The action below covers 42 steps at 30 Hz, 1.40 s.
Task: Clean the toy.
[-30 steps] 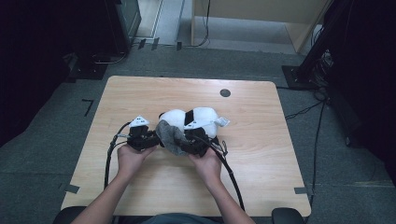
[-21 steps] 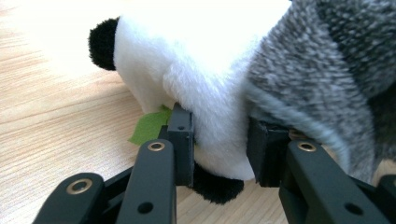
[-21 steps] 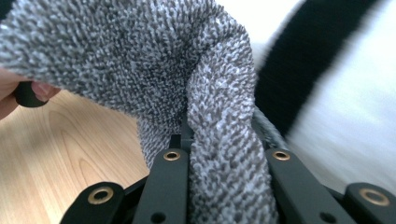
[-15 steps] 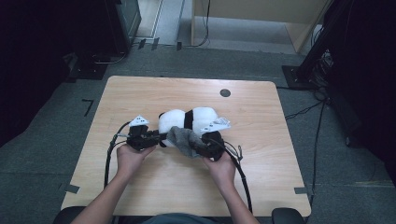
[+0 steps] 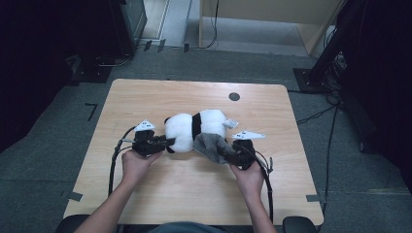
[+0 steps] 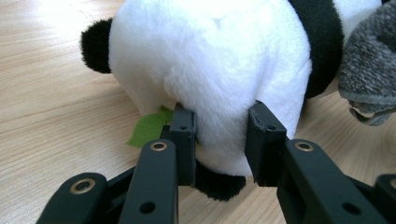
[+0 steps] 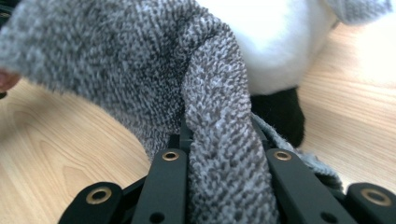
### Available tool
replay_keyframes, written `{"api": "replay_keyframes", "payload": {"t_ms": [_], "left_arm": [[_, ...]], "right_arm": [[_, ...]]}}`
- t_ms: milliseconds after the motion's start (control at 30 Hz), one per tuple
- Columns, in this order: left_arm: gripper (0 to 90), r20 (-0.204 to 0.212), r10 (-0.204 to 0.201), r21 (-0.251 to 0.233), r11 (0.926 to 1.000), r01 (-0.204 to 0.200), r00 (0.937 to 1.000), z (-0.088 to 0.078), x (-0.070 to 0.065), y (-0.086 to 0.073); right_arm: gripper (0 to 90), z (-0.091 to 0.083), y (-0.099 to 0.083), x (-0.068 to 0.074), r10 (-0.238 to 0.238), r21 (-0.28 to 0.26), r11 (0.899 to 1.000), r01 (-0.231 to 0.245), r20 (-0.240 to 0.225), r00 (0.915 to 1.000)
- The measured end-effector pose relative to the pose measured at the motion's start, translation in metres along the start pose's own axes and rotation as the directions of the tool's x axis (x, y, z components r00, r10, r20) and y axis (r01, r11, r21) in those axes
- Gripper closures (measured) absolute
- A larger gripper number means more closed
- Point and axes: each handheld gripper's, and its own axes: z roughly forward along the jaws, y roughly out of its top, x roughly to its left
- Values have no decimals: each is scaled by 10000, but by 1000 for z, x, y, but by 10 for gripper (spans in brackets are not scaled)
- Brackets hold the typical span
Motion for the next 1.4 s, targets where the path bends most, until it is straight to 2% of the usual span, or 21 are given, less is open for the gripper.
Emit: {"api": "replay_keyframes", "payload": {"t_ms": [100,167,367,500,833,1033,1267,1400], "left_arm": [[677,-16,7,-6,10000,-7,10000,0,0,0],[677,-30,-4,-5,10000,4,10000,0,0,0],[677,-45,-18,8,10000,18,10000,0,1,0],[676,-52,-5,14,10000,5,10000,0,1,0],[673,-41,-20,11,10000,20,10000,0,1,0],[673,-54,-16,8,10000,16,10000,0,1,0],[672,-67,-24,17,10000,24,10000,0,1,0],[671,-93,-17,2,10000,17,10000,0,1,-1]], "right_arm": [[775,1,-5,-8,171,65,9998,-171,-46,9998],[775,3,-9,-13,189,262,9995,-193,173,9997],[774,10,-19,-29,658,732,9948,-704,631,9958],[771,14,-22,-34,716,1003,9917,-805,893,9934],[769,11,-21,-45,1026,1038,9875,-1184,1467,9838],[770,4,-17,-55,1303,812,9857,-1476,1878,9735],[770,-12,-10,-65,1935,-109,9807,-1950,1913,9623],[771,-20,-2,-65,1932,-525,9811,-1864,1958,9614]]}}
